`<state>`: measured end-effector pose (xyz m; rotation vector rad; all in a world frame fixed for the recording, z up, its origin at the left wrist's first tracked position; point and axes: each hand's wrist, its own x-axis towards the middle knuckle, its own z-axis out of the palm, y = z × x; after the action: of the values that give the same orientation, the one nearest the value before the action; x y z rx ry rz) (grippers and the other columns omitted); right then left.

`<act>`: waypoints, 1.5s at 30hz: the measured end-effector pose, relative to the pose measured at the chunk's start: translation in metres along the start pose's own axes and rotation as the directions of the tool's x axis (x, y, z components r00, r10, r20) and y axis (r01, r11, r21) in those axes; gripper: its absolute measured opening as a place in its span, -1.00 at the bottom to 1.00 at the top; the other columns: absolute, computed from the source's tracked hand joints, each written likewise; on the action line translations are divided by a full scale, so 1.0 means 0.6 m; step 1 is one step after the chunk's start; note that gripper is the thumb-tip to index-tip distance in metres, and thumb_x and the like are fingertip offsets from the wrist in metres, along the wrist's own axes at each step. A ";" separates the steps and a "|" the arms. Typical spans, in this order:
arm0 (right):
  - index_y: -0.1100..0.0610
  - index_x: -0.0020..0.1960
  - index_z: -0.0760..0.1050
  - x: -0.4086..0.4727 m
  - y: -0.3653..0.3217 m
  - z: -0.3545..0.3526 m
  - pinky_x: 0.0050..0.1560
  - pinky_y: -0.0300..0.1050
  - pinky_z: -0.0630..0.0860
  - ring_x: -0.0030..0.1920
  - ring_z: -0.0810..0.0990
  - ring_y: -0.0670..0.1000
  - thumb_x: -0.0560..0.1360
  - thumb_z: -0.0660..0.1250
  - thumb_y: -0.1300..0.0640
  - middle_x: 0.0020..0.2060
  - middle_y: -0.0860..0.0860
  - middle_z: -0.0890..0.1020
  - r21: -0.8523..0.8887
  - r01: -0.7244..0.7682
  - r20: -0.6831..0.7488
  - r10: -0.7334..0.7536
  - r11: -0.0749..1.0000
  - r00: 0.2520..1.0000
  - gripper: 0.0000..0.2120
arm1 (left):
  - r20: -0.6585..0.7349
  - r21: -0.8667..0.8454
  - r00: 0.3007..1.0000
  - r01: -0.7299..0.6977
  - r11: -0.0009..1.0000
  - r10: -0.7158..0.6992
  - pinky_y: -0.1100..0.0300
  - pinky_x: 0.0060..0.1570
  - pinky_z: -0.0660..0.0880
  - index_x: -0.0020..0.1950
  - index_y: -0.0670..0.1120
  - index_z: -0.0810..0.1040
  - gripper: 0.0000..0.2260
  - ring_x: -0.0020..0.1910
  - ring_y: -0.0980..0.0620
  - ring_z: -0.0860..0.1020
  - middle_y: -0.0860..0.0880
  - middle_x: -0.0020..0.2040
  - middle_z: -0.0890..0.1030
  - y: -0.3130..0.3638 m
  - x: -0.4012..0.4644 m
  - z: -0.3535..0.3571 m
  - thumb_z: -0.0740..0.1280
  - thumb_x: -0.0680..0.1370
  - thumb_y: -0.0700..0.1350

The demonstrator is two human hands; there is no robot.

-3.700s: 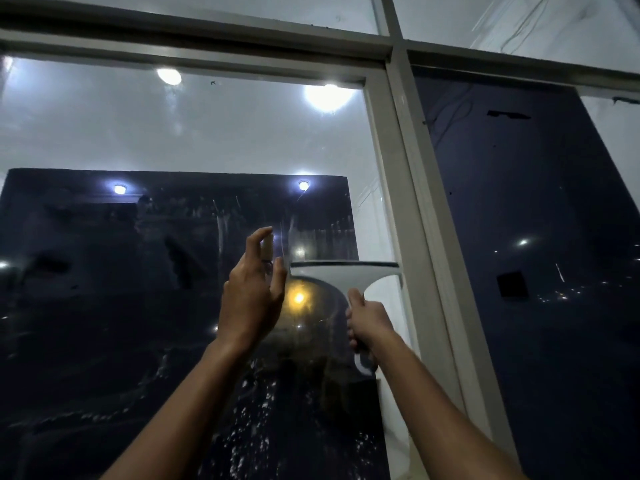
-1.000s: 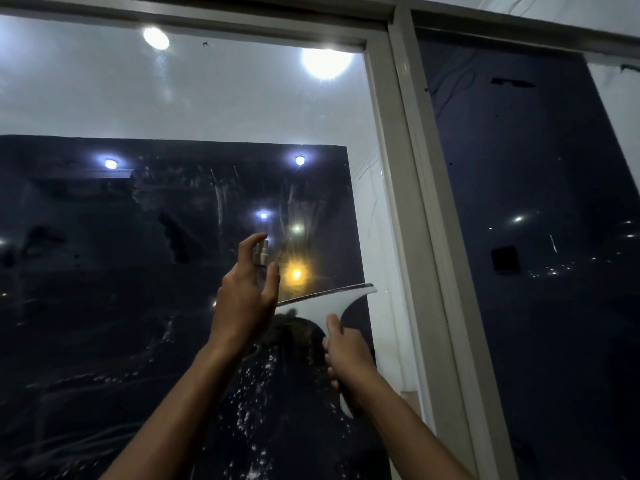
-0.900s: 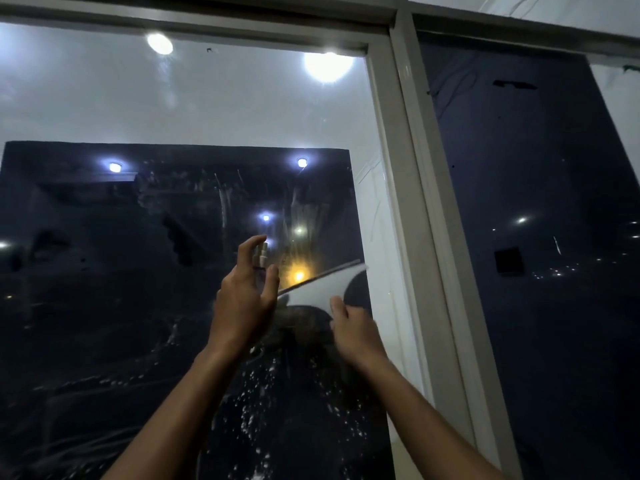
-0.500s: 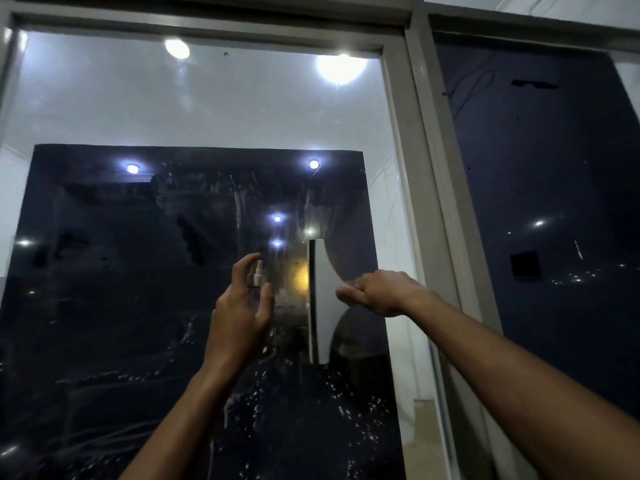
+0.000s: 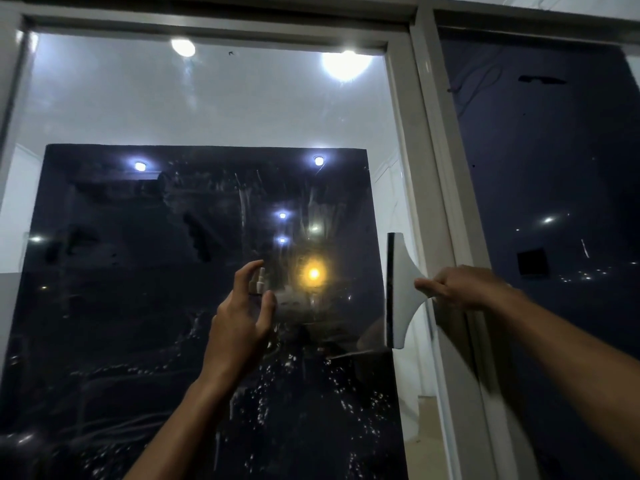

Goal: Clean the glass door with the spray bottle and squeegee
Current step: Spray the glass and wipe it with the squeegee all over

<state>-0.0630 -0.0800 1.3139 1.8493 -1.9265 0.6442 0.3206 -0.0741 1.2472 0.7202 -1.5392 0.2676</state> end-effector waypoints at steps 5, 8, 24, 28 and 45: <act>-0.09 0.03 0.65 -0.021 0.026 -0.006 -0.23 -0.14 0.39 -0.17 0.56 -0.09 0.44 -0.10 -0.55 -0.06 -0.11 0.67 0.052 0.032 -0.147 -0.024 0.998 0.989 -0.27 | -0.015 0.006 1.000 -0.006 1.000 0.006 0.24 -0.33 0.42 0.47 0.17 0.29 -0.58 -0.26 0.17 0.56 0.19 -0.18 0.54 0.013 0.007 0.000 0.29 0.65 -0.04; -0.01 -0.23 0.56 -0.018 -0.010 -0.023 -0.19 -0.07 0.48 -0.25 0.57 -0.02 0.47 -0.04 -0.50 -0.27 -0.05 0.63 0.250 0.074 -0.192 -0.026 0.965 0.981 -0.34 | -0.014 -0.010 1.000 -0.016 1.000 0.015 0.24 -0.33 0.41 0.47 0.16 0.28 -0.59 -0.25 0.15 0.57 0.19 -0.16 0.52 0.025 0.022 0.010 0.29 0.65 -0.03; 0.14 -0.15 0.40 0.093 -0.260 -0.097 -0.48 -0.17 0.34 -0.56 0.34 -0.03 0.68 0.04 -0.19 -0.47 0.03 0.39 0.969 -0.078 0.038 0.169 0.235 0.985 -0.54 | -0.137 0.011 0.989 -0.047 0.999 0.049 -0.02 -0.02 0.47 0.56 0.19 0.18 -0.47 0.01 -0.15 0.59 -0.18 0.28 0.56 0.003 0.117 -0.019 0.25 0.64 -0.12; 0.12 -0.15 0.40 0.042 -0.277 -0.027 -0.50 -0.16 0.32 -0.59 0.34 -0.07 0.67 0.03 -0.24 -0.53 -0.01 0.39 0.975 -0.159 0.136 0.153 0.155 0.979 -0.52 | -0.147 0.023 0.988 -0.049 0.999 0.052 0.04 -0.05 0.44 0.52 0.19 0.25 -0.48 -0.03 -0.05 0.56 -0.07 0.19 0.60 -0.010 0.098 -0.013 0.29 0.62 -0.15; 0.26 0.24 0.56 0.056 -0.264 -0.068 0.14 0.04 0.45 0.15 0.57 0.23 0.68 -0.02 -0.20 0.21 0.27 0.60 0.782 0.100 -0.302 0.233 0.615 0.925 -0.39 | -0.108 -0.006 0.991 -0.076 0.997 0.075 0.08 -0.09 0.43 0.51 0.18 0.29 -0.49 -0.08 0.03 0.55 0.04 0.12 0.57 -0.006 0.107 -0.017 0.33 0.61 -0.12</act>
<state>0.0920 -0.0878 1.3758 1.8647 -1.5363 1.9898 0.3342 -0.0890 1.3091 0.6301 -1.4659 0.3495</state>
